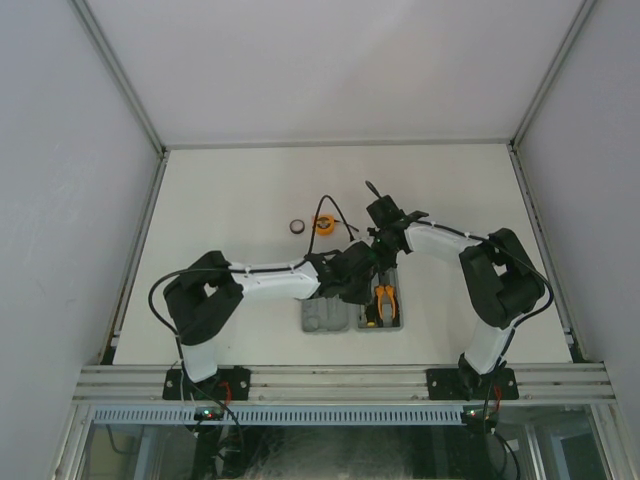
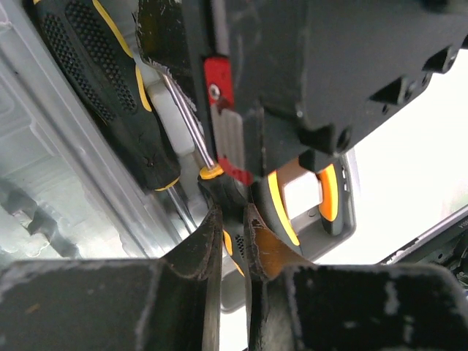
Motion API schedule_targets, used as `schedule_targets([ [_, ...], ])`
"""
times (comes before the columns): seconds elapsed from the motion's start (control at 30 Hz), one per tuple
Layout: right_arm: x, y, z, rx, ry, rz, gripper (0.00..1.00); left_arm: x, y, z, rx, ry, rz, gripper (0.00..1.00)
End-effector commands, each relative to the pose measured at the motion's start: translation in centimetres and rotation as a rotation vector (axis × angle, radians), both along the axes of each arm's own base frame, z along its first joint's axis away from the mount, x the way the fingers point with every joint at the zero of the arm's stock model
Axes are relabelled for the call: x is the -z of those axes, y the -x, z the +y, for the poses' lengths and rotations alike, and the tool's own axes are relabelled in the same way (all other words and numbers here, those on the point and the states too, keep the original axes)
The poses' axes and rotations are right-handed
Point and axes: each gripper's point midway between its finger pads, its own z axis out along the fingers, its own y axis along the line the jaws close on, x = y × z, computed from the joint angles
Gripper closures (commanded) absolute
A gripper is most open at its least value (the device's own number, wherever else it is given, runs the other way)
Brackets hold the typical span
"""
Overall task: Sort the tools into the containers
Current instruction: Adjust the screwdriver in the storage box.
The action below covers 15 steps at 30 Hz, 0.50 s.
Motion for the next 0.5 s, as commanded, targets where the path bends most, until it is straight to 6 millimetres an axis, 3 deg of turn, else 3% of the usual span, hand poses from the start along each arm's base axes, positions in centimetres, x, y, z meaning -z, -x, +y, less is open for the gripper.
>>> schedule_targets([
  [0.0, 10.4, 7.4, -7.4, -0.078, 0.379, 0.206, 1.00, 7.8, 5.4, 7.1, 0.132, -0.310, 0.194, 1.00],
  [0.2, 8.6, 6.6, -7.0, -0.072, 0.357, 0.162, 1.00, 10.0, 7.1, 9.0, 0.126, -0.333, 0.250, 1.00],
  [0.47, 6.5, 5.5, -7.7, -0.037, 0.335, 0.120, 1.00, 12.3, 8.4, 9.7, 0.158, -0.361, 0.316, 1.00],
])
